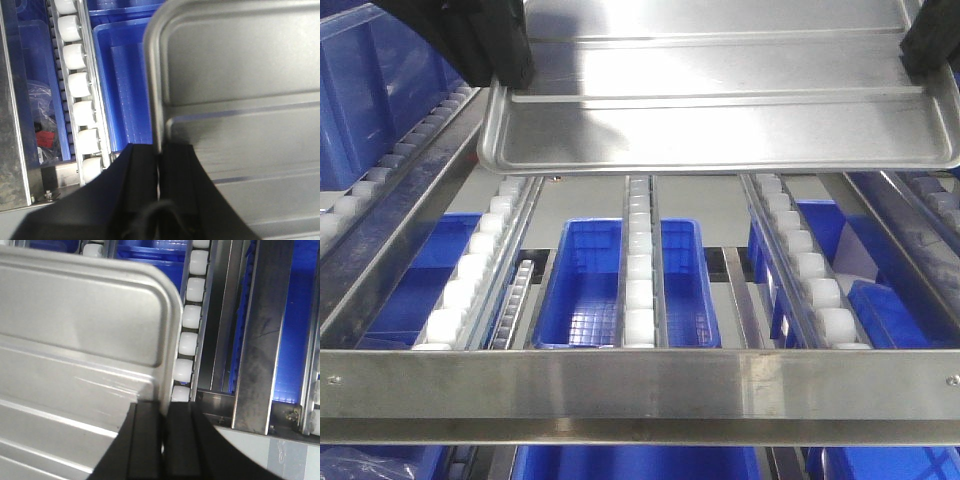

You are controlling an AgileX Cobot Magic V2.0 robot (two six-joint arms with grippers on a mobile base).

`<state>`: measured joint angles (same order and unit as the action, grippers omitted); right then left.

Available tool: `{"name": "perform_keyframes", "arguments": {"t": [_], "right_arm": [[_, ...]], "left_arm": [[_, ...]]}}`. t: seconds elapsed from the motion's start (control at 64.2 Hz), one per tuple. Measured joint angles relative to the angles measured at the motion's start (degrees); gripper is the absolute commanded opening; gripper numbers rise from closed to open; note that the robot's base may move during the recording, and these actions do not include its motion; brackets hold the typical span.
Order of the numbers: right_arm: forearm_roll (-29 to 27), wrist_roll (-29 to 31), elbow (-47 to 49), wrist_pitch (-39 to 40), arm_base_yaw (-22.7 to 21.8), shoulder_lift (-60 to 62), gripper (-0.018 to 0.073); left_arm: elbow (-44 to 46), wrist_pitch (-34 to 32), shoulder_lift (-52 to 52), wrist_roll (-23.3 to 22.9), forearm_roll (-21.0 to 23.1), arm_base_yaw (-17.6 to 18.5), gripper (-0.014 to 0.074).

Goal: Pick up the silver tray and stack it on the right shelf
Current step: 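Lift the silver tray with both grippers off the shelf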

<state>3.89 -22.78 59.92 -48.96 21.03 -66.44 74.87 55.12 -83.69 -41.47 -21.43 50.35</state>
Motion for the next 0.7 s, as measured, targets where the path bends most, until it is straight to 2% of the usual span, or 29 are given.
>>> {"name": "perform_keyframes", "arguments": {"t": [0.7], "right_arm": [[-0.1,0.0,0.0,0.0,0.0,0.0,0.0057]], "left_arm": [[0.0,0.05,0.0,0.0,0.0,0.0,-0.0092]]}}
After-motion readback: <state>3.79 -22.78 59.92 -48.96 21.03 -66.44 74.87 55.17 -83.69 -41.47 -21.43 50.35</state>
